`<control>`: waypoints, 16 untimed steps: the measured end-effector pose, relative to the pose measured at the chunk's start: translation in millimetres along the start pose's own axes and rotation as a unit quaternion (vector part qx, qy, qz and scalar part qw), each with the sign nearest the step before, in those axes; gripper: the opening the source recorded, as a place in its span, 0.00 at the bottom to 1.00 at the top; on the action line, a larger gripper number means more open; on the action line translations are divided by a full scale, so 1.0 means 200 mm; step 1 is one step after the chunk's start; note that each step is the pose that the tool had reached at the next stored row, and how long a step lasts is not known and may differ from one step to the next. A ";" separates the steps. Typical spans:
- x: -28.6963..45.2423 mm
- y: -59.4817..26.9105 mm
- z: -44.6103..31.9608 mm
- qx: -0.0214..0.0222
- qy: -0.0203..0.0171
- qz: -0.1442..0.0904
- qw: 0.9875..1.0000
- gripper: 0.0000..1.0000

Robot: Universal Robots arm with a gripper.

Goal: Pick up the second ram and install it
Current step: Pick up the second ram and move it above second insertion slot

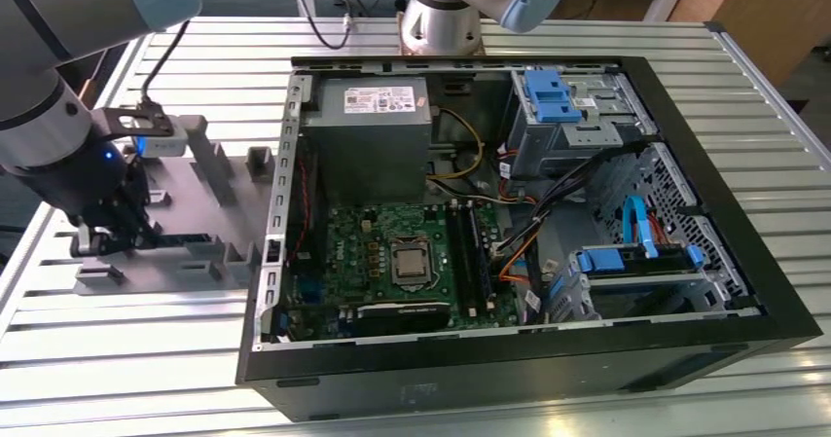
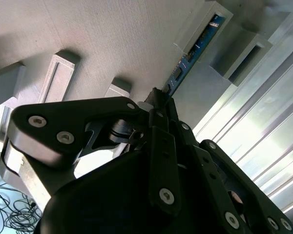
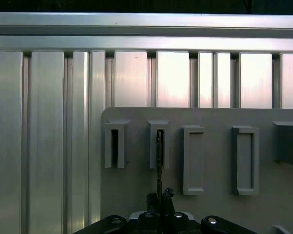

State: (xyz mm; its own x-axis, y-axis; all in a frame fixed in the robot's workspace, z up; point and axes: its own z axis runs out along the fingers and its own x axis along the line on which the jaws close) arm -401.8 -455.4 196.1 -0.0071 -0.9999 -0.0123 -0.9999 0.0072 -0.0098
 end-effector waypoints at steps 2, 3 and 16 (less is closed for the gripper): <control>0.000 0.000 -0.003 0.000 0.000 0.000 1.000 0.14; 0.000 0.000 -0.004 0.000 0.000 0.000 1.000 0.14; 0.000 0.000 -0.025 0.000 0.000 0.000 1.000 0.14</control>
State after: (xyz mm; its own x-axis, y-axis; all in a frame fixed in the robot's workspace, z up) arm -401.8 -455.4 201.2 -0.0071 -0.9999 -0.0124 -0.9999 0.0072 -0.0099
